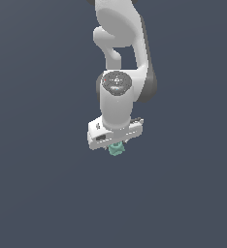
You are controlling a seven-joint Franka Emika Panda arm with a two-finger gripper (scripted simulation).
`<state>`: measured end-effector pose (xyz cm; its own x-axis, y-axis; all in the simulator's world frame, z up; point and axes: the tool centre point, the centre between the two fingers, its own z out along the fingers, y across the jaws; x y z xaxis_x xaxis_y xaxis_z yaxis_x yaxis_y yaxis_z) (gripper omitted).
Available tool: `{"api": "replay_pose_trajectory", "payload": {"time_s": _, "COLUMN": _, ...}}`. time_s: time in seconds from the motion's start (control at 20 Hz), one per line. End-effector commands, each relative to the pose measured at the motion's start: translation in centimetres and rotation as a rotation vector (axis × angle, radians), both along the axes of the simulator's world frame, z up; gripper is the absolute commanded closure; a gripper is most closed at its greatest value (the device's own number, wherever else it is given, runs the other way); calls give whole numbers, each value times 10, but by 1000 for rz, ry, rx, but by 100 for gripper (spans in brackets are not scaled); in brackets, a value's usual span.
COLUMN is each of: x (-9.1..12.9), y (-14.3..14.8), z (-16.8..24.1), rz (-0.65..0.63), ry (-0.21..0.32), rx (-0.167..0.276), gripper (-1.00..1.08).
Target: Pick up the object and move it to a goal position.
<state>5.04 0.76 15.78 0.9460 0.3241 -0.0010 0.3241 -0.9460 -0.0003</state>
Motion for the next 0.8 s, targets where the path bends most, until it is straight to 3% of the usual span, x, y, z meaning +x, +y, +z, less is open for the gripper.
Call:
{"api": "replay_pose_trajectory", "payload": {"time_s": 0.0, "x": -7, "y": -9, "z": 29, "rz": 0, "ry": -1, "rx": 0, "gripper": 108}}
{"api": "replay_pose_trajectory", "payload": {"time_s": 0.75, "x": -49, "y": -60, "z": 202, "rz": 0, "ry": -1, "rx": 1, "gripper": 108}}
